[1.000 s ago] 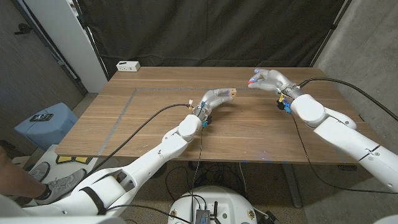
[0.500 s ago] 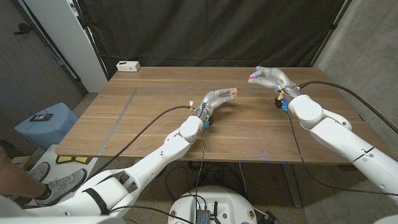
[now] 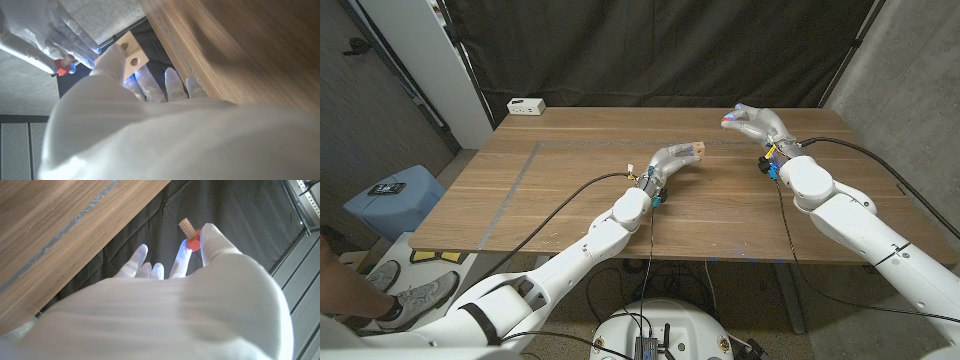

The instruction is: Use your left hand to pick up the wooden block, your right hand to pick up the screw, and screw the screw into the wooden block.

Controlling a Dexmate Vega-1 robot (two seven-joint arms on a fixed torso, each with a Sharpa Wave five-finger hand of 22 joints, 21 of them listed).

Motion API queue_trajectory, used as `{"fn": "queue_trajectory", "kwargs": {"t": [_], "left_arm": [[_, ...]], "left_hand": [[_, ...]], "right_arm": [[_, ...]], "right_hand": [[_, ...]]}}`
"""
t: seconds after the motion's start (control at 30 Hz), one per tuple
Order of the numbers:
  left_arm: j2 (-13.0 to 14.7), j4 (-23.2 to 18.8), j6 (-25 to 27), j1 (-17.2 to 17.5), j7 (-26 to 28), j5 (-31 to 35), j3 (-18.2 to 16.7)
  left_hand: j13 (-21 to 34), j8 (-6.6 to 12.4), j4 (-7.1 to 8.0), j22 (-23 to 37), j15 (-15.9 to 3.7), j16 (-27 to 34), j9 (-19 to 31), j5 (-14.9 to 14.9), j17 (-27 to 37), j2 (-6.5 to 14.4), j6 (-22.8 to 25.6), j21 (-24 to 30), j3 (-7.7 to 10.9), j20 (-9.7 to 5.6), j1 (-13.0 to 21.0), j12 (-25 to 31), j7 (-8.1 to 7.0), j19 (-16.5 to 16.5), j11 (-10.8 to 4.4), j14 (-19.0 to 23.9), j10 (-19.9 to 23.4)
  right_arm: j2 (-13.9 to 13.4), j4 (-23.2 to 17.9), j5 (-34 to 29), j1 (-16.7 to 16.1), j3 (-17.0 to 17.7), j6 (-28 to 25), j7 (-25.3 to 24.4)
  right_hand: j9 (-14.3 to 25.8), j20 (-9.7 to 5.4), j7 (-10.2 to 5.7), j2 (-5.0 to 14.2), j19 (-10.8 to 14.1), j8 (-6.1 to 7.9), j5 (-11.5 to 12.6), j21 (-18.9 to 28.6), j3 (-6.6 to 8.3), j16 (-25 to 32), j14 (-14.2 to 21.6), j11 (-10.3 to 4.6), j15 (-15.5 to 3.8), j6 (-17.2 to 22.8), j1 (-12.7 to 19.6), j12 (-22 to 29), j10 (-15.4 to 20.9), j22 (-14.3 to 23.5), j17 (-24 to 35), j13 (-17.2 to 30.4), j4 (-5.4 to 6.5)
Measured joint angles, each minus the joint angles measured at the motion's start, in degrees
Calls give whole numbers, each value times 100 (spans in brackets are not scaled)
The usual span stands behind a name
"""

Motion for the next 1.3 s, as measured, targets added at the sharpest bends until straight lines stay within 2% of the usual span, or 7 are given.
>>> {"fn": "queue_trajectory", "kwargs": {"t": [0.3, 0.37, 0.73, 1.3], "left_arm": [[-25, 26, -21, -4, -27, -22, 10], [-62, 56, -21, -11, -35, -27, 33], [-64, 26, 80, -31, -87, -37, 62], [-63, -82, 304, -71, -98, -37, 103]], "left_hand": [[0, -2, -7, 0, 0, 0, -1, 0, 0, 21, 0, 0, -7, 0, -21, -1, 0, 0, 0, 0, 0], [19, -2, -7, 0, 0, 0, -1, 0, 0, 21, -1, 0, -7, 0, -20, -1, -1, 0, 0, 0, 0], [29, -6, -8, -1, 0, 0, -5, 0, 0, 43, -2, 0, -8, 0, 4, -12, -2, -1, 0, 0, 0], [27, 1, 2, -2, 0, 0, 0, 0, 0, 42, -3, 0, -44, 0, 4, -22, -3, -1, 0, 0, 0]], "right_arm": [[188, 22, 55, -58, -9, 28, -86], [234, 25, 131, -67, -26, 138, -297], [373, 25, 133, -74, -98, 219, -454], [522, 39, -224, 40, -343, 208, -694]], "right_hand": [[-21, 0, -1, 0, 0, 0, 0, 0, -1, 0, 0, 20, 0, -1, 0, 0, 21, 0, 0, 0, -1], [-23, 0, -1, 0, 0, 0, 0, 0, -20, 0, 0, 20, 0, -1, 0, 0, 21, 0, 0, 0, 14], [-48, 0, -1, 0, -1, -1, 24, 0, -28, 0, -1, 20, 0, -1, 0, 0, 20, 0, 0, 0, 21], [-103, 0, -2, 0, -1, -27, 24, -23, -63, 0, -1, 51, 0, -2, -1, 0, -11, 0, -1, 0, 48]]}}
